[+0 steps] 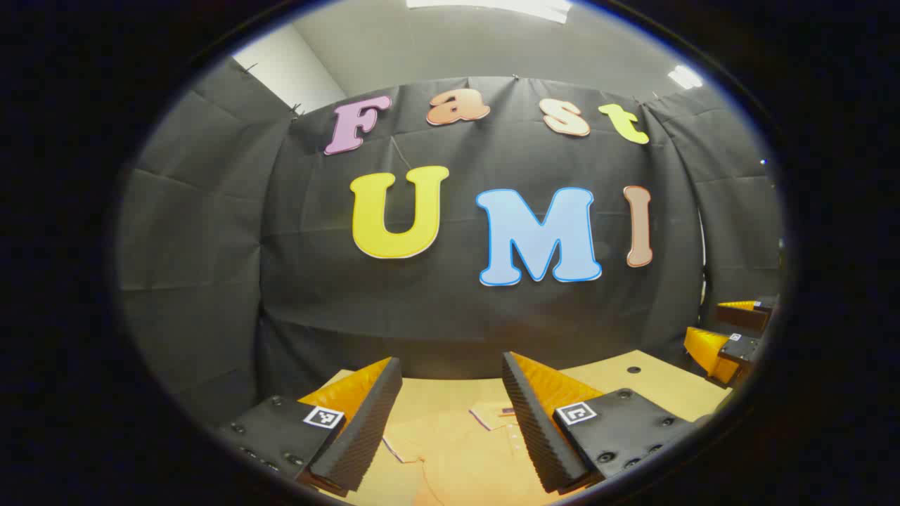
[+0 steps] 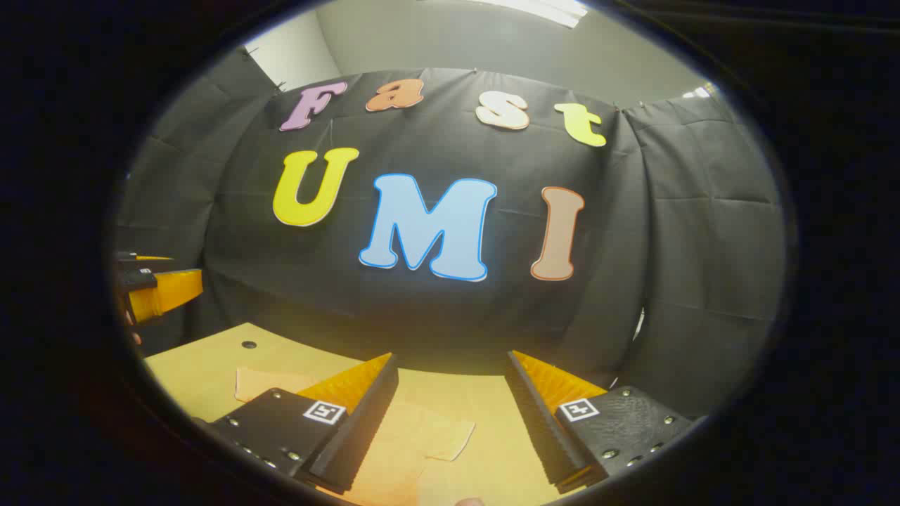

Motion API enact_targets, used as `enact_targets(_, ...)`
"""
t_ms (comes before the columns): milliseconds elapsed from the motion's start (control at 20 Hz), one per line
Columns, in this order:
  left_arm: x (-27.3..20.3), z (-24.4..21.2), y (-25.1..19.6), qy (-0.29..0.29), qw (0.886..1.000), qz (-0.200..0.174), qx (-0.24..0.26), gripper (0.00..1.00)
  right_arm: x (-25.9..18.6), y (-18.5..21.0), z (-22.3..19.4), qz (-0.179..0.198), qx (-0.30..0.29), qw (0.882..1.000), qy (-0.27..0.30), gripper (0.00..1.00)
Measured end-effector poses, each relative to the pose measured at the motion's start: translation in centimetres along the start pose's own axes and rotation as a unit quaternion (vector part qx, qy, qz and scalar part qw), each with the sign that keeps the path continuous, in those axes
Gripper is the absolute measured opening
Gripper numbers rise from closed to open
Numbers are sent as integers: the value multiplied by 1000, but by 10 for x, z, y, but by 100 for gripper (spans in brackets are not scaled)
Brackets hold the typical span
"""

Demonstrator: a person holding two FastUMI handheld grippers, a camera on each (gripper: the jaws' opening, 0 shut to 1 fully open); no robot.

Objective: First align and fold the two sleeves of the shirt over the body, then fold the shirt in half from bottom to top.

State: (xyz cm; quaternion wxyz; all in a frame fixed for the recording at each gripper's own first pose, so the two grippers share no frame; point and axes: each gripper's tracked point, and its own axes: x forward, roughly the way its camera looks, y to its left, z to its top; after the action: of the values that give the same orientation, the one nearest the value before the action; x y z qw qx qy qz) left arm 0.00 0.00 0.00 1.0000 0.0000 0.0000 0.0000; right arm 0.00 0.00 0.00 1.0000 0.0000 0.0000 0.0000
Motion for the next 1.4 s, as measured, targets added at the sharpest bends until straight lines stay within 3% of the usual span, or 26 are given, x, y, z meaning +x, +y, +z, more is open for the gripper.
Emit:
enact_targets(1050,-7,-7,12,8,1000,22,-16,94,3,0,-7,7,2,1000,10,95)
enact_targets(1400,4,-15,7,18,999,23,-22,94,27,-3,-21,3,7,1000,18,95)
